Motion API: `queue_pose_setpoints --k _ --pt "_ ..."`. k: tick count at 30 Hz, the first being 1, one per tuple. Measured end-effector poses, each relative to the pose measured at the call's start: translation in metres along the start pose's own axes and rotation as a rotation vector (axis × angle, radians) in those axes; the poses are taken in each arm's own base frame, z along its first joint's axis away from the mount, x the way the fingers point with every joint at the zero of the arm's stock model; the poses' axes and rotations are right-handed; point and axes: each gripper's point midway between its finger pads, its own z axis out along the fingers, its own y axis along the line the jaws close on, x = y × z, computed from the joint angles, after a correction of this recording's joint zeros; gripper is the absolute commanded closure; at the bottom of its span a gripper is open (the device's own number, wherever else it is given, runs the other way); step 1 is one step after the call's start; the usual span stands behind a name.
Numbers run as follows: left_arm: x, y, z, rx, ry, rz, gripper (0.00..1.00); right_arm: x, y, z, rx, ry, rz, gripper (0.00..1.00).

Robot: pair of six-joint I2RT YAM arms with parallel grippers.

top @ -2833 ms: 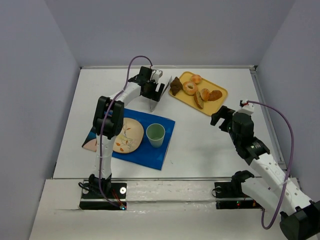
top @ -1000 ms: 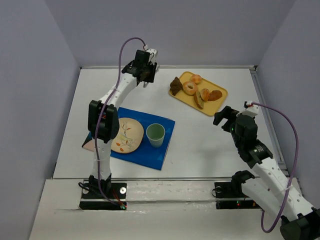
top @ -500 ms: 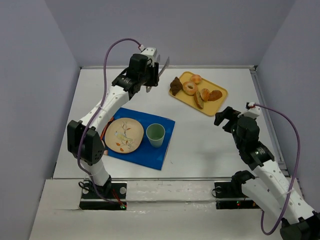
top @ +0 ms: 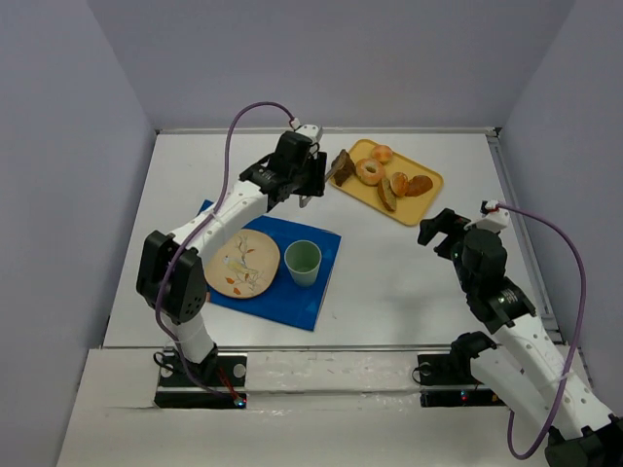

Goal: Place the bread

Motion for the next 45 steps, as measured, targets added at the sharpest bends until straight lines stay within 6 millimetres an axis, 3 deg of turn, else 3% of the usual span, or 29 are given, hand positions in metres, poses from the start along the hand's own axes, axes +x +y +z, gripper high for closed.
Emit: queue_pose_setpoints --k 5,21,38,42,45 --pt "0.002 -0.003 0.007 0.002 0.01 0.004 0.36 0.005 -0.003 0.0 0.006 0.011 -0.005 0.01" --pt "0.004 -0.011 0.055 -0.005 0.055 0.027 0.36 0.002 -0.002 -0.002 0.002 0.0 0.007 0.01" --pt "0.012 -0.01 0.081 -0.032 0.103 0.041 0.36 0.001 -0.007 -0.001 0.031 -0.008 0.007 0.01" --pt "0.012 -0.01 0.086 -0.035 0.105 0.042 0.4 0.002 -0.008 0.0 0.038 -0.005 0.004 0.01" --pt "0.011 -0.011 0.088 -0.032 0.107 0.044 0.52 0.002 -0.009 0.0 0.044 -0.006 0.003 0.01"
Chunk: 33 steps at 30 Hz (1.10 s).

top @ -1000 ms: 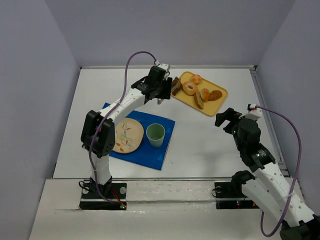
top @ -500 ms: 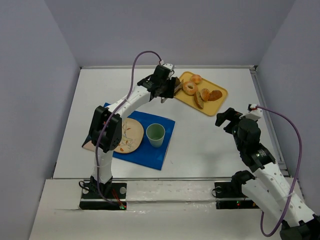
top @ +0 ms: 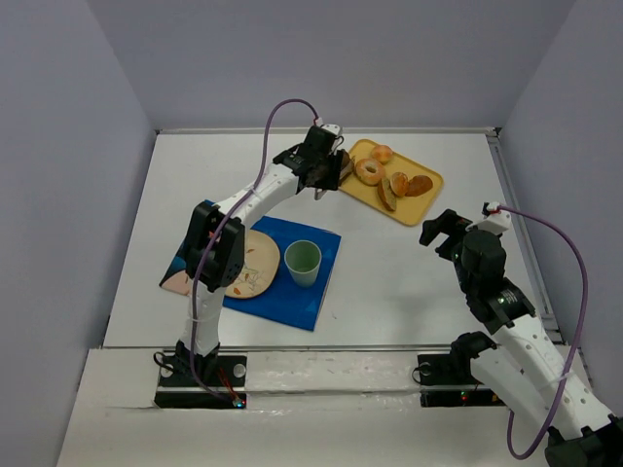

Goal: Place the bread

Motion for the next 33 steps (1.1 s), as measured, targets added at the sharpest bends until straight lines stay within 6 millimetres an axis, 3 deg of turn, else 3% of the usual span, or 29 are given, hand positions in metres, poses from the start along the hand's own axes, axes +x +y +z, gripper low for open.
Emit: queue_pose_setpoints --k 8,14,18,23,28,30,33 --pt "0.0 -0.002 -0.001 0.006 0.004 0.007 0.7 0.0 -0.001 0.0 0.005 -0.002 0.0 0.01" --pt "0.0 -0.003 -0.002 0.013 0.006 0.007 0.75 -0.001 -0.001 0.0 0.006 -0.006 0.003 0.01" --pt "-0.006 -0.006 -0.013 0.027 -0.009 0.005 0.75 -0.003 -0.001 -0.002 0.004 -0.012 0.008 0.01" --pt "-0.022 -0.012 -0.051 0.067 -0.07 -0.005 0.76 -0.003 -0.002 -0.004 0.004 -0.013 0.009 0.01" --pt "-0.043 -0.009 -0.114 0.073 -0.197 -0.054 0.81 -0.005 -0.001 -0.005 -0.001 -0.019 0.017 0.01" --pt "-0.04 0.002 -0.141 0.039 -0.237 -0.098 0.8 -0.005 -0.001 -0.006 -0.001 -0.02 0.02 0.01" --pt "-0.019 0.026 -0.18 -0.043 -0.282 -0.218 0.73 -0.006 -0.001 -0.006 -0.003 -0.022 0.021 0.01"
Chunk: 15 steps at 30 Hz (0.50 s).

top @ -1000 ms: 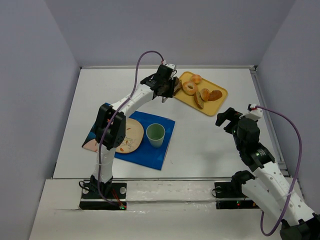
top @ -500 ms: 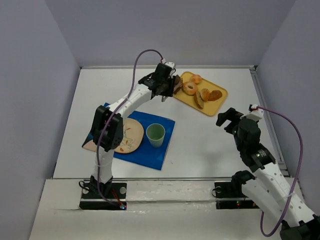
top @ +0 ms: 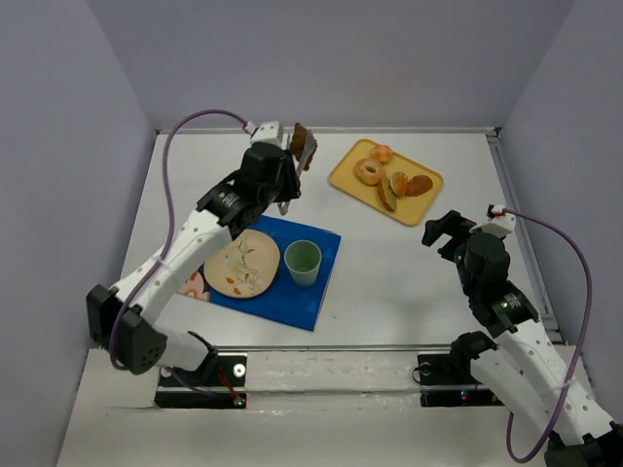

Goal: Place the bread

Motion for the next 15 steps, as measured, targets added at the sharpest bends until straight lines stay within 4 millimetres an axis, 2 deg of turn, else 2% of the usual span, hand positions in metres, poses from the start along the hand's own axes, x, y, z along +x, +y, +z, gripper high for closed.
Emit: queue_pose_setpoints --k 1,5,9,11,15 --pt "0.01 0.018 -0.017 -0.06 -0.004 -0.06 0.72 0.0 0.0 0.0 -0.001 -0.002 0.001 0.01" --pt "0.04 0.068 -0.069 -0.214 -0.016 -0.208 0.72 0.0 0.0 0.0 -0.001 -0.001 0.004 0.01" --pt "0.068 0.104 -0.113 -0.308 -0.032 -0.349 0.72 0.0 0.0 0.0 -0.001 0.001 0.004 0.01" --pt "0.082 0.115 -0.124 -0.335 -0.023 -0.387 0.72 0.0 0.0 0.0 -0.002 0.002 0.004 0.01" --pt "0.129 0.132 -0.133 -0.374 0.058 -0.44 0.72 0.0 0.002 0.0 -0.009 0.003 0.009 0.01"
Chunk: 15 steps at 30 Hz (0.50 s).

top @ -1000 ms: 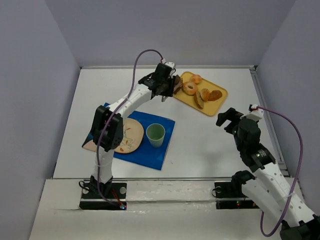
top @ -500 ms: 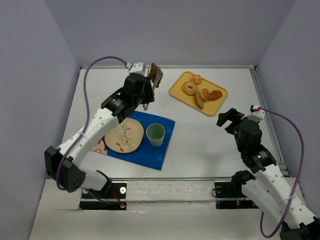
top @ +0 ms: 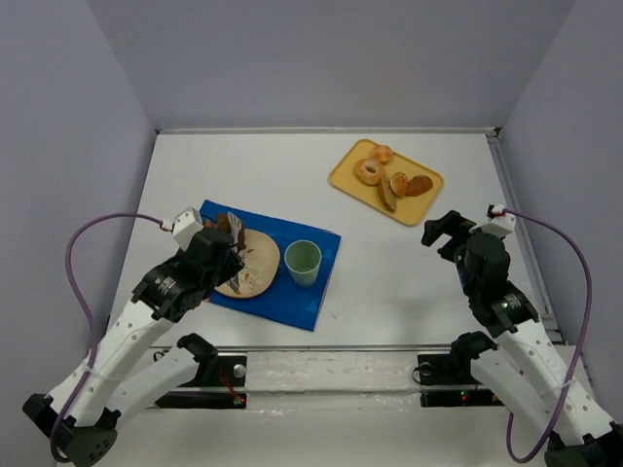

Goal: Place the bread

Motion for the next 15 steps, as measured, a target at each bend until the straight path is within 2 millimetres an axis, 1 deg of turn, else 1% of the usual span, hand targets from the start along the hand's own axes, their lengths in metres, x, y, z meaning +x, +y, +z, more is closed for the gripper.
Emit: queue_pose_setpoints --k 3,7,8,9,15 --pt "0.025 0.017 0.005 -0.046 0.082 -0.005 0.71 0.0 0.0 0.0 0.0 -0.001 0.003 0.01" --pt "0.047 0.027 0.008 -0.065 0.155 -0.018 0.68 -0.001 0.0 -0.001 -0.001 -0.003 0.007 0.01" --pt "0.051 0.03 0.006 -0.068 0.171 -0.026 0.66 -0.001 0.0 -0.001 -0.002 -0.004 0.009 0.01" --pt "0.052 0.032 0.005 -0.07 0.175 -0.033 0.59 -0.002 0.0 -0.002 -0.003 -0.007 0.011 0.01" --pt "0.056 0.035 0.001 -0.075 0.193 -0.039 0.5 -0.005 0.0 -0.004 -0.006 -0.017 0.019 0.01"
